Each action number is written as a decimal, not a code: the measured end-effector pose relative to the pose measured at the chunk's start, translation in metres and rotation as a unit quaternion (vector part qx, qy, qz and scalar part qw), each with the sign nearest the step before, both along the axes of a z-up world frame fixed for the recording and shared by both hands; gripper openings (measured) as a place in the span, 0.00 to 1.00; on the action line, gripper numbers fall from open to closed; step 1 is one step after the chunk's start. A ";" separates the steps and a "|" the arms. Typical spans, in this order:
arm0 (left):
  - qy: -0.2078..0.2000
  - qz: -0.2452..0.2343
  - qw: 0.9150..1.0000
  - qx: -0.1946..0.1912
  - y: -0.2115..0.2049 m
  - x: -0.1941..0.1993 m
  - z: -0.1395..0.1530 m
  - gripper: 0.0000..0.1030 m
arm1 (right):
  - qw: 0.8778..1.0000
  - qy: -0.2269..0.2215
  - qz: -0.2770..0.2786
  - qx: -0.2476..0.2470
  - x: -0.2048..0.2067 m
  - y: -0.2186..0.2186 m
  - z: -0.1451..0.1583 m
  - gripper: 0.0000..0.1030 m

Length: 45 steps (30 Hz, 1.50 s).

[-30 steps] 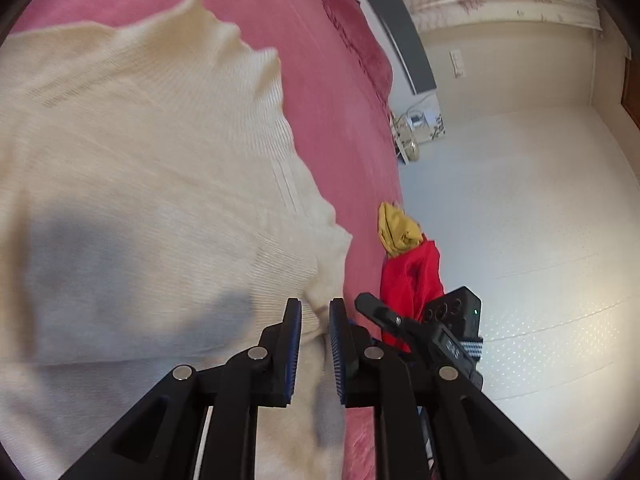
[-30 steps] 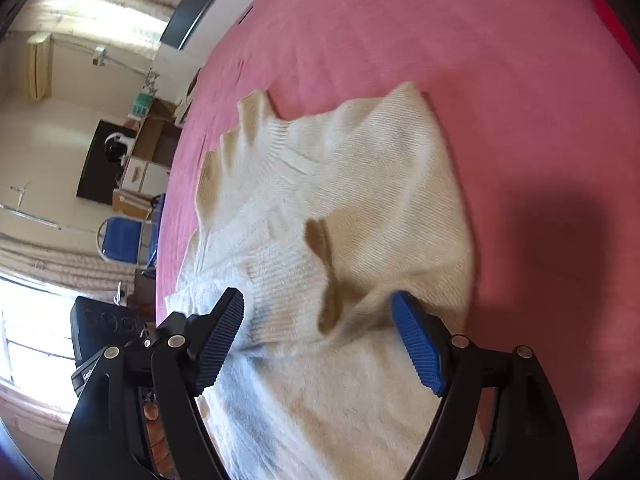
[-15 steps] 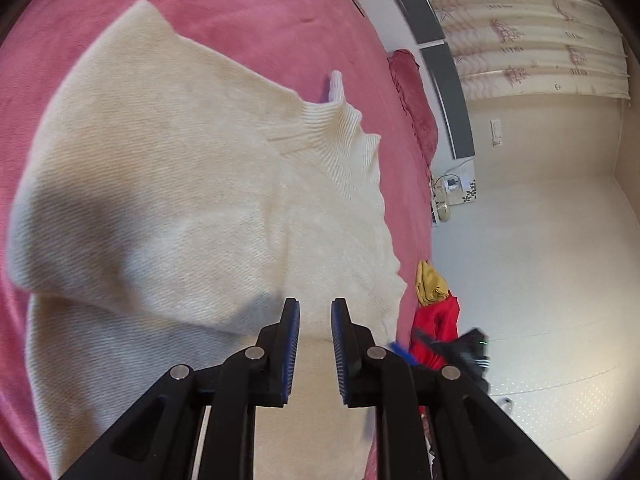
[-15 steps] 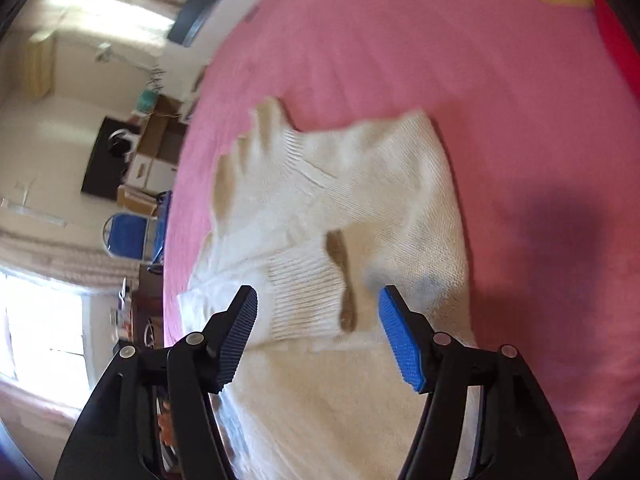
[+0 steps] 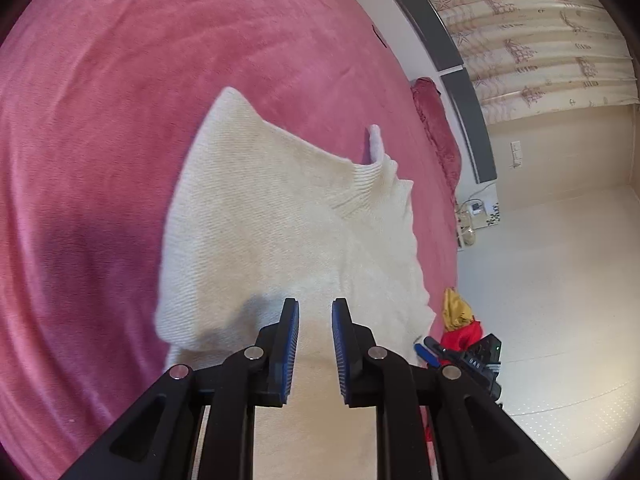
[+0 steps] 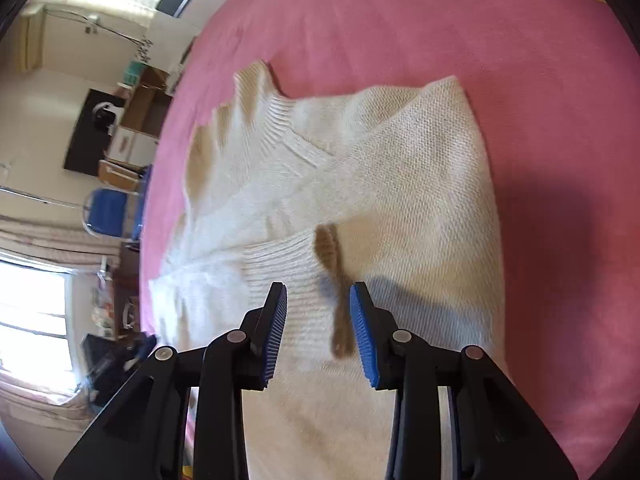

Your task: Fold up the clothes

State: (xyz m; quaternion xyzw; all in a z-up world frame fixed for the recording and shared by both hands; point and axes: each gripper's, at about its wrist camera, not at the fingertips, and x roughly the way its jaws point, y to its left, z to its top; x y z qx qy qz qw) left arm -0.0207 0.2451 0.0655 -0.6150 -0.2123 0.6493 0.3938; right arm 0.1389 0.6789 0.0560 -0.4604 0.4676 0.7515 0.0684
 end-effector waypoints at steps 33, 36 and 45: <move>0.021 0.023 1.000 -0.005 -0.038 -0.012 0.022 0.18 | 0.980 0.070 0.021 0.183 -0.014 -0.038 0.140 0.07; 0.013 0.034 0.999 -0.012 -0.038 -0.017 0.016 0.18 | 0.983 0.041 0.005 0.181 -0.010 -0.016 0.125 0.07; 0.031 -0.048 0.998 -0.032 0.045 -0.005 0.011 0.19 | 0.986 -0.056 -0.061 0.144 0.015 0.018 0.046 0.20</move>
